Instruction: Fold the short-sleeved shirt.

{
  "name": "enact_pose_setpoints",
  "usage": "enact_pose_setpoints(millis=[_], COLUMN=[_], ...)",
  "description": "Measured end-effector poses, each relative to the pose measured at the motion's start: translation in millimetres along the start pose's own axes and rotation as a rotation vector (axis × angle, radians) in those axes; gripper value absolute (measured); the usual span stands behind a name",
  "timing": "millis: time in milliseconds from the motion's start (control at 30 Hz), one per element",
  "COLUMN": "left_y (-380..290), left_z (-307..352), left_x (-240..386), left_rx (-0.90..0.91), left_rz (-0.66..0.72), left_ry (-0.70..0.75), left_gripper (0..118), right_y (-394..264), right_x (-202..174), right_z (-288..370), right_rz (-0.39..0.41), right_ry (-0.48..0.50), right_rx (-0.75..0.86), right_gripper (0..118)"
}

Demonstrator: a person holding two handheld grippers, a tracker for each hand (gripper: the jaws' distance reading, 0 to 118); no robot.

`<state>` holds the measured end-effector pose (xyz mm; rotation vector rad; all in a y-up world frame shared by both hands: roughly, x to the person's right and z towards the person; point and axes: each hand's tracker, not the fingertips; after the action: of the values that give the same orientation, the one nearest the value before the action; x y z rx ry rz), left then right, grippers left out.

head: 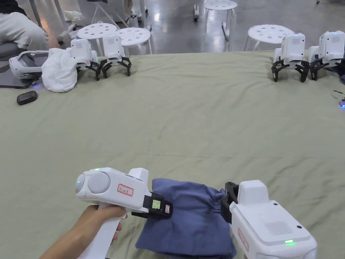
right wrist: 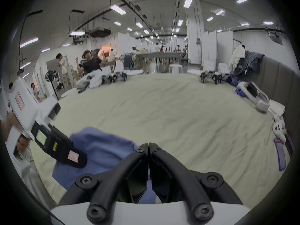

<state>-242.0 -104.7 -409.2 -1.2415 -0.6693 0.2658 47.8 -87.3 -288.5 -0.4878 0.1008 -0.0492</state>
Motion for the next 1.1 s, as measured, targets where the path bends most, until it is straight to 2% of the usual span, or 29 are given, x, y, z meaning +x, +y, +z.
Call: enact_pose_setpoints(millis=[400,933,1100], left_y=[8,10,8], left_z=[73,193,209], left_x=[-50,-161,-198], left_rx=[0.029,-0.021,-0.018], left_rz=[-0.008,0.014,0.086], left_ry=[0.173,0.586,0.632], left_gripper=[16,16,16], right_y=[60,65,61], right_x=[21,23,23], right_z=[44,39,33], right_rz=[-0.002,-0.006,-0.007], right_ry=[-0.054,-0.096,-0.113], right_rx=[0.217,0.225,0.207], right_gripper=[5,5,5])
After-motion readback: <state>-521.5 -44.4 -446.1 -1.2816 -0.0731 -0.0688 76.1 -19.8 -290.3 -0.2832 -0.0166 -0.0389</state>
